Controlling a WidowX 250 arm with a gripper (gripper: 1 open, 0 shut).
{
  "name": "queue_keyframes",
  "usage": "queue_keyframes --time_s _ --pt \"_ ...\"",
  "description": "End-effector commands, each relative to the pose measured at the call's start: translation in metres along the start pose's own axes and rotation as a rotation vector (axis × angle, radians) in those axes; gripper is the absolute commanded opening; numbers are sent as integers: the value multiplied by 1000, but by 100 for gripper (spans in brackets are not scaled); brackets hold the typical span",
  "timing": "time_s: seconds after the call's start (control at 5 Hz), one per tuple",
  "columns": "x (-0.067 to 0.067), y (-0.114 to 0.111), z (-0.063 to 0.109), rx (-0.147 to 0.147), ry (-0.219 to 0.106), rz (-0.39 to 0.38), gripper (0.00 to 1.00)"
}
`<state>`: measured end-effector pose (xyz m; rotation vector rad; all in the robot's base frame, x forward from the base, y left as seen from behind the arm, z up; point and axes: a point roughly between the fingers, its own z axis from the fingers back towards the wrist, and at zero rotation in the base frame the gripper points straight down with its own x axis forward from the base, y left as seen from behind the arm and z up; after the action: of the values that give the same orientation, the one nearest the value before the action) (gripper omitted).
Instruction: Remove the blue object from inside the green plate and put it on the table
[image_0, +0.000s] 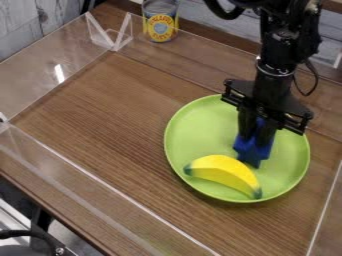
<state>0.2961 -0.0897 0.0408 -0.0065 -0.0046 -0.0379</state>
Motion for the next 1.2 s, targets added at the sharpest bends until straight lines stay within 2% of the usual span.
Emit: queue_keyframes --time_s 0.0,0.6,0.8,1.0 --pt "0 4 9 13 0 -7 0" --pt "2 11 43 47 -2 -9 0" --pt "4 15 58 57 -14 -7 0" --pt "9 29 97 69 -70 38 0"
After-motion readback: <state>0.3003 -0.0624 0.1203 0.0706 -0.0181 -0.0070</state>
